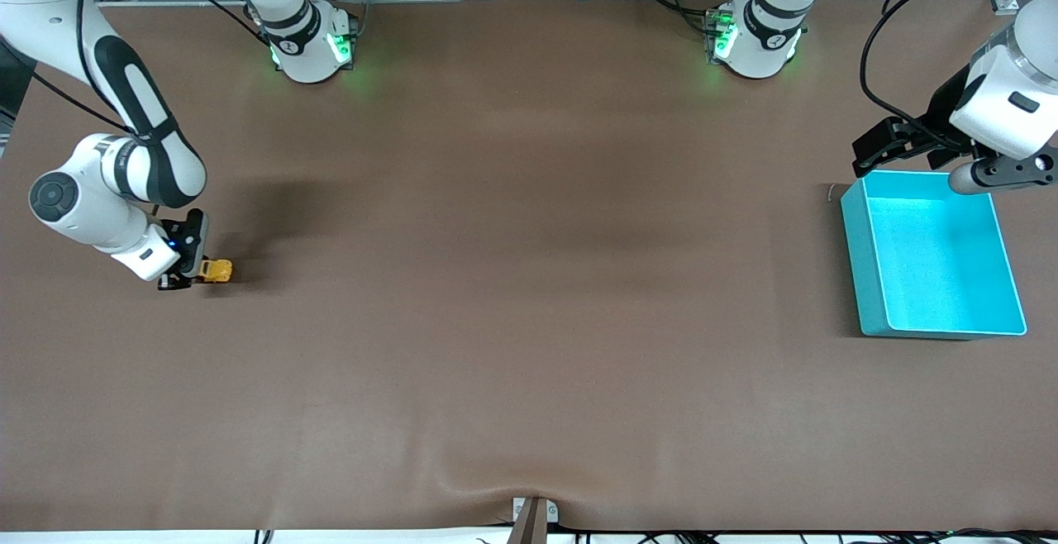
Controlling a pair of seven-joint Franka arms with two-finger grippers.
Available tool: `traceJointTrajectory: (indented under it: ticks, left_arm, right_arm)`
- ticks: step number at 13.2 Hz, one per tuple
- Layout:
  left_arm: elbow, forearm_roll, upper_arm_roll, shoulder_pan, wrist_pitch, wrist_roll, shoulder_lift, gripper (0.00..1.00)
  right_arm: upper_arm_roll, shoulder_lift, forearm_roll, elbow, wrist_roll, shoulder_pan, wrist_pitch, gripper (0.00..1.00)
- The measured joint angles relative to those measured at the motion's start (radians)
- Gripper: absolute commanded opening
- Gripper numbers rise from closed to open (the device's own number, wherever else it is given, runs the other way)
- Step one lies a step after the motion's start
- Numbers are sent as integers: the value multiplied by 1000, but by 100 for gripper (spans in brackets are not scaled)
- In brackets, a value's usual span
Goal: Wind and store yellow beetle car
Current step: 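Drag the held car backward along the table with the right gripper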
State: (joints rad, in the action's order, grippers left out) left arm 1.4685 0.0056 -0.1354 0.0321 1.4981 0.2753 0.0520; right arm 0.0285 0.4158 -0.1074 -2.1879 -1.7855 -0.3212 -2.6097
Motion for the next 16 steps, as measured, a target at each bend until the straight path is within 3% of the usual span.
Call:
traceJointTrajectory:
  ticks: [12, 14, 16]
  left_arm:
    - [-1, 0, -2, -1, 0, 2, 0, 100]
    - [-1, 0, -3, -1, 0, 2, 0, 100]
    - [-1, 0, -3, -1, 0, 2, 0, 100]
  right_arm:
    - [0, 21, 0, 35, -8, -63, 4, 31]
    - [0, 25, 0, 41, -8, -68, 9, 35]
    - [0, 28, 0, 48, -8, -70, 16, 50]
